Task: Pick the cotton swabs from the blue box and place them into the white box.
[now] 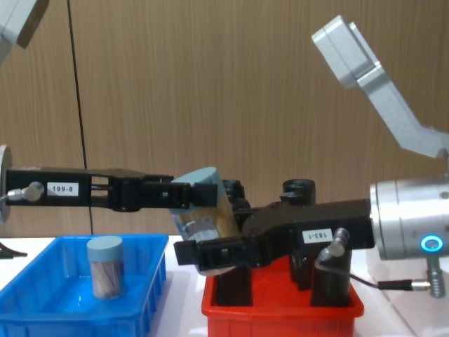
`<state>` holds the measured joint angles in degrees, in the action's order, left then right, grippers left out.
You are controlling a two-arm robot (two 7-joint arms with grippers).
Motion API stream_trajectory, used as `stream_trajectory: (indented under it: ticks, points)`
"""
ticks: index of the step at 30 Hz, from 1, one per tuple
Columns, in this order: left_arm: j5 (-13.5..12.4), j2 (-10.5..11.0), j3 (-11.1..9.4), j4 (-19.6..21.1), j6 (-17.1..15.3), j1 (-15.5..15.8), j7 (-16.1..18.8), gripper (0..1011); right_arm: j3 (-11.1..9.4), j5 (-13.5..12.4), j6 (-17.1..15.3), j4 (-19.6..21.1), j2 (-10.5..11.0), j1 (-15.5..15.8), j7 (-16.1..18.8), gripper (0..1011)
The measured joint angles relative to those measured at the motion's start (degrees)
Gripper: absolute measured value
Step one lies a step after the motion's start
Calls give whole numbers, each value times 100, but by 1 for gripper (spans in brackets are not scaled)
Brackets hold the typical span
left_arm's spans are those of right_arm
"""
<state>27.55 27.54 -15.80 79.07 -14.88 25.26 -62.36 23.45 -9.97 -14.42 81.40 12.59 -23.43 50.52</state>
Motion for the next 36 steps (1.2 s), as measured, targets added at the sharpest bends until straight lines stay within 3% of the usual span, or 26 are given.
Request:
stream_trajectory:
  ticks: [5, 18, 21, 23, 29, 36]
  points:
    - [2, 0, 0, 0, 0, 0, -5, 665, 12, -39, 2, -12, -2, -20, 0, 721]
    - [13, 0, 0, 1, 1, 0, -10, 669, 44, -182, 6, -17, 23, -43, -19, 644]
    - [0, 0, 0, -1, 0, 0, 0, 713, 53, -229, 16, -14, 25, -45, -17, 639]
    - [-1, 0, 0, -1, 0, 0, 0, 812, 56, -240, 17, -10, 27, -46, -17, 639]
    - [-1, 0, 0, -1, 0, 0, 1, 980, 64, -298, 21, 15, 54, -46, -37, 639]
    - [-1, 0, 0, 0, 0, 0, 1, 1004, 53, -384, 30, 79, 124, -12, -85, 639]
